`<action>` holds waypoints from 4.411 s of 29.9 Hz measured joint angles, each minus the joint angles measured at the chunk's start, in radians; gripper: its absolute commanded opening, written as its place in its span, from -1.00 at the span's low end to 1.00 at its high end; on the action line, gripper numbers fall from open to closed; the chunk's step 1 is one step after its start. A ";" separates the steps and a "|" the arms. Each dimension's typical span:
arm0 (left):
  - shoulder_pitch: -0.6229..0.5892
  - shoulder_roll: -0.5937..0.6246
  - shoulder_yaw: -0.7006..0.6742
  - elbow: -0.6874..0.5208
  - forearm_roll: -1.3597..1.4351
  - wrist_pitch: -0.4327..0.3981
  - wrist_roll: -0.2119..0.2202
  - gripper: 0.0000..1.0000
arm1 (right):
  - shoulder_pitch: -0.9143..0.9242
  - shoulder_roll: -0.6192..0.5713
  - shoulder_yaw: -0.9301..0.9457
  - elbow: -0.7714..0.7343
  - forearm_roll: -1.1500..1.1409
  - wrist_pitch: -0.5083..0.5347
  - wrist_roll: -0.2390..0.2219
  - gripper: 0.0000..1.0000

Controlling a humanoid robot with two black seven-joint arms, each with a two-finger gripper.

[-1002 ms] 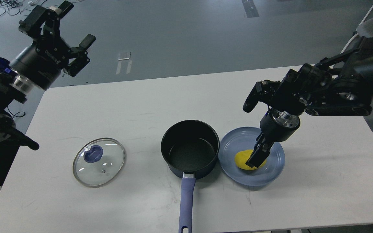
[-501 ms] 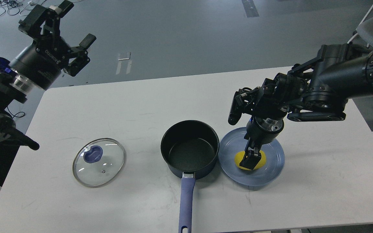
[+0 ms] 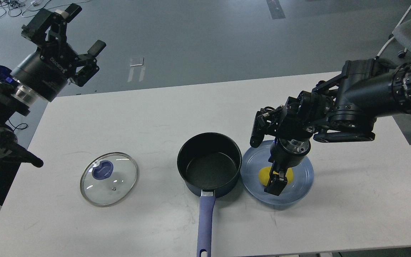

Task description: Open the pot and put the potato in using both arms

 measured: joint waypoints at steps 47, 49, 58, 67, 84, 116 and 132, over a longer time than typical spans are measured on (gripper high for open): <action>0.000 -0.002 0.000 -0.001 -0.001 -0.015 0.000 0.95 | 0.123 0.084 0.069 -0.090 0.359 -0.189 0.000 -0.50; 0.000 -0.002 0.000 -0.001 -0.001 -0.015 0.000 0.95 | 0.110 0.084 0.067 -0.097 0.359 -0.189 0.000 -0.50; 0.000 -0.003 0.000 -0.002 -0.001 -0.015 0.000 0.96 | 0.075 0.084 0.063 -0.111 0.414 -0.222 0.000 -0.47; 0.003 -0.003 0.000 -0.002 -0.001 -0.015 0.000 0.95 | 0.065 0.084 0.060 -0.108 0.474 -0.225 0.000 -0.47; 0.005 -0.002 0.000 -0.003 -0.001 -0.016 0.000 0.95 | 0.016 0.084 0.050 -0.124 0.523 -0.241 0.000 -0.46; 0.008 -0.001 0.000 -0.004 -0.001 -0.017 0.000 0.96 | 0.069 0.084 0.111 -0.130 0.624 -0.266 0.000 0.87; 0.050 -0.040 0.002 0.005 -0.001 -0.017 0.000 0.95 | -0.141 -0.342 0.548 -0.129 1.117 -0.021 0.000 0.87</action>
